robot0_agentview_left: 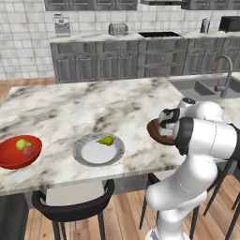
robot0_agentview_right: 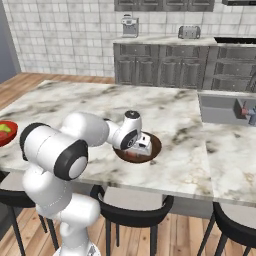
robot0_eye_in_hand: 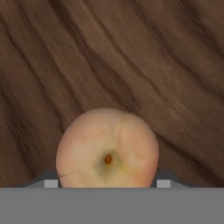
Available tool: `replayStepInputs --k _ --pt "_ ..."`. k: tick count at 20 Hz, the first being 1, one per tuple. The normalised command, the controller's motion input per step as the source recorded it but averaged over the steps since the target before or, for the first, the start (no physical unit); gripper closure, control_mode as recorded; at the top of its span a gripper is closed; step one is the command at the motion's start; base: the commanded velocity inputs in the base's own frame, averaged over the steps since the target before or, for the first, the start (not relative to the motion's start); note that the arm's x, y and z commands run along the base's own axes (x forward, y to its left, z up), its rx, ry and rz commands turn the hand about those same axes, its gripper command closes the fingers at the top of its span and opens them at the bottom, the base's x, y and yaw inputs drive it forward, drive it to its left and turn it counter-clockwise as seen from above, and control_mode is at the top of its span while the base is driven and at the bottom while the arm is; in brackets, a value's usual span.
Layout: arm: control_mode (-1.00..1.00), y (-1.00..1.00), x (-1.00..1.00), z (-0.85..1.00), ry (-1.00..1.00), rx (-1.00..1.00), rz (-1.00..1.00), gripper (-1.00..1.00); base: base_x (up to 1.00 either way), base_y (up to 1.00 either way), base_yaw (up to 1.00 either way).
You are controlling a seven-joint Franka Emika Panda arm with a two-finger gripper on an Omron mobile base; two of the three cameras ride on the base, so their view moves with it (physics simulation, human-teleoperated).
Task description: Take the fruits from the plate on the dining counter and place two fruits in each bowl.
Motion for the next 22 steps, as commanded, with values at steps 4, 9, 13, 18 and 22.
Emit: replayStepInputs --k 4,9,13,18,22 --pt "-1.0 -0.05 0.14 -0.09 0.0 0.0 0.0 -1.0 0.0 0.0 0.0" --pt "-1.0 -0.01 0.03 0.0 0.0 0.0 0.0 -1.0 0.0 0.0 0.0" --pt "-1.0 0.0 0.0 0.0 0.0 0.0 0.0 -1.0 0.0 0.0 0.0" --pt "-1.0 0.0 0.0 0.22 0.0 0.0 0.01 -1.0 0.0 0.0 0.0" --pt "-1.0 0.02 -0.31 0.77 -0.05 0.0 0.11 -1.0 0.0 0.0 0.0"
